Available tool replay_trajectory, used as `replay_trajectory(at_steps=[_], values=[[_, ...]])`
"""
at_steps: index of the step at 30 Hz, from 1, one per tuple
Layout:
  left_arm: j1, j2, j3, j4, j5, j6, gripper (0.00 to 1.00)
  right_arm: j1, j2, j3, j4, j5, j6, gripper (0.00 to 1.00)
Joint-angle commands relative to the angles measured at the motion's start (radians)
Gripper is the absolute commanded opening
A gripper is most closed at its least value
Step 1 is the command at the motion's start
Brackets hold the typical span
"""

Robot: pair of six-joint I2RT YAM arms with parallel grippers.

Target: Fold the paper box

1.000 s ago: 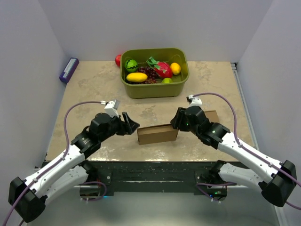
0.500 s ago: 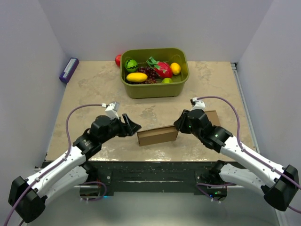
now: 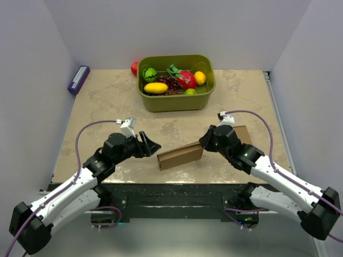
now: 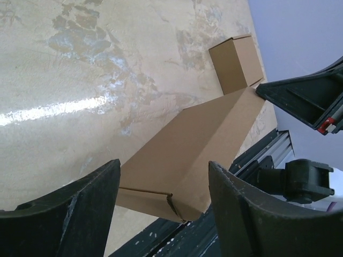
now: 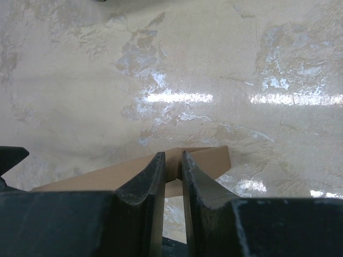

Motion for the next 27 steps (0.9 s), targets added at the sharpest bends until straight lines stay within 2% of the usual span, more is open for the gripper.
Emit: replay_trajectory(at_steps=[1, 8, 12, 17, 27], values=[[0.004, -0.033, 0.031, -0.075, -0.001, 0.031, 0.71, 0.005, 0.005, -0.035, -0.051, 0.037, 0.004, 0.18], [0.002, -0.067, 0.075, -0.227, 0.063, 0.063, 0.71, 0.006, 0.01, -0.025, -0.057, 0.04, -0.002, 0.18], [0.002, -0.108, 0.083, -0.246, 0.101, 0.012, 0.76, 0.008, 0.011, -0.024, -0.058, 0.042, 0.001, 0.18], [0.001, -0.145, 0.005, -0.127, 0.147, -0.131, 0.79, 0.009, 0.01, -0.019, -0.065, 0.046, 0.001, 0.17], [0.002, -0.15, -0.097, 0.054, 0.143, -0.302, 0.8, 0.012, 0.01, -0.015, -0.063, 0.045, 0.001, 0.17]])
